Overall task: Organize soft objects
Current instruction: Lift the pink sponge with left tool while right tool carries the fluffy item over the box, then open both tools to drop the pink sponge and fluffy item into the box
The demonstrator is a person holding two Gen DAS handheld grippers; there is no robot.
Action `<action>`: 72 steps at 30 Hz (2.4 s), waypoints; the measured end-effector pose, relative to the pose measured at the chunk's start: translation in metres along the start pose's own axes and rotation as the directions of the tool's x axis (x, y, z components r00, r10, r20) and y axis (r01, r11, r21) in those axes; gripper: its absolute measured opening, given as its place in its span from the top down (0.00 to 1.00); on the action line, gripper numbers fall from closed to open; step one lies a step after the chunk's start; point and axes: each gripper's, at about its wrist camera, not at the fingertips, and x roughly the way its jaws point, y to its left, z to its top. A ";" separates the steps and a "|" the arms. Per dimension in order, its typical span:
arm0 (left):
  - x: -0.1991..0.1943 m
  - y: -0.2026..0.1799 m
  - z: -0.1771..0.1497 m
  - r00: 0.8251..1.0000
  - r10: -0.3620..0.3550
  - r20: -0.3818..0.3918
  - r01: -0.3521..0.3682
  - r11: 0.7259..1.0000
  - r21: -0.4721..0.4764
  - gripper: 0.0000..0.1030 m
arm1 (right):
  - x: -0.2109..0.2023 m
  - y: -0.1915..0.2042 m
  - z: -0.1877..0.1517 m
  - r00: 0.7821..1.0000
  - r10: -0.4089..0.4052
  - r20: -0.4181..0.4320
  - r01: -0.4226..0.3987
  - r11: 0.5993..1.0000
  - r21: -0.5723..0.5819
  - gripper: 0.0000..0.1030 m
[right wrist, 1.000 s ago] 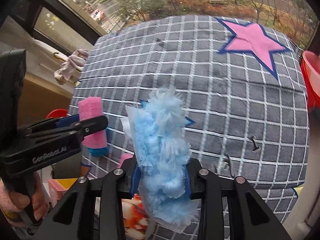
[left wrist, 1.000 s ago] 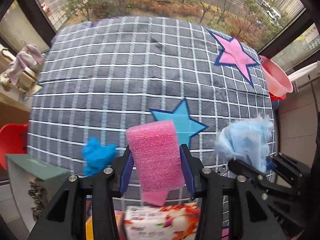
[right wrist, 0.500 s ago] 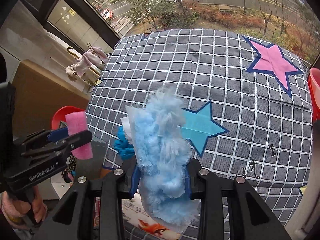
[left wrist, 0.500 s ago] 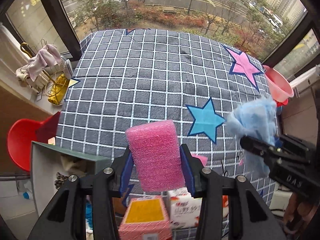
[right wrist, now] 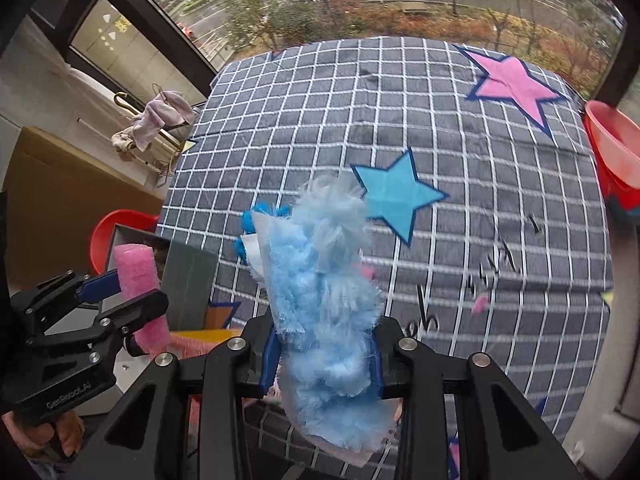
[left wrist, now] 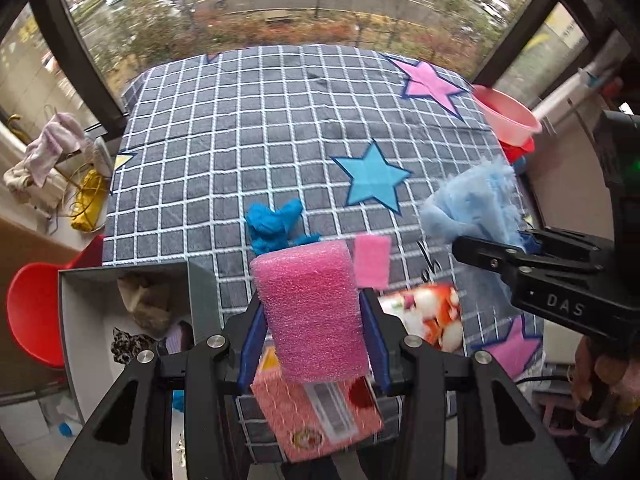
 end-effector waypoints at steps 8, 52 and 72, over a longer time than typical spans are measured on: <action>-0.020 0.000 -0.040 0.999 -0.045 -0.002 0.045 0.996 0.071 0.53 | -0.013 0.011 -0.052 0.999 -0.036 -0.009 0.037 0.998 0.058 0.64; -0.033 0.222 -0.204 0.995 0.074 -0.064 -0.093 0.906 -0.413 0.53 | 0.061 0.284 -0.078 0.976 0.062 -0.208 -0.141 0.909 -0.391 0.64; -0.002 0.223 -0.176 0.997 0.010 -0.083 -0.045 0.898 -0.437 0.21 | 0.111 0.298 -0.023 0.971 0.014 -0.239 -0.108 0.918 -0.382 0.57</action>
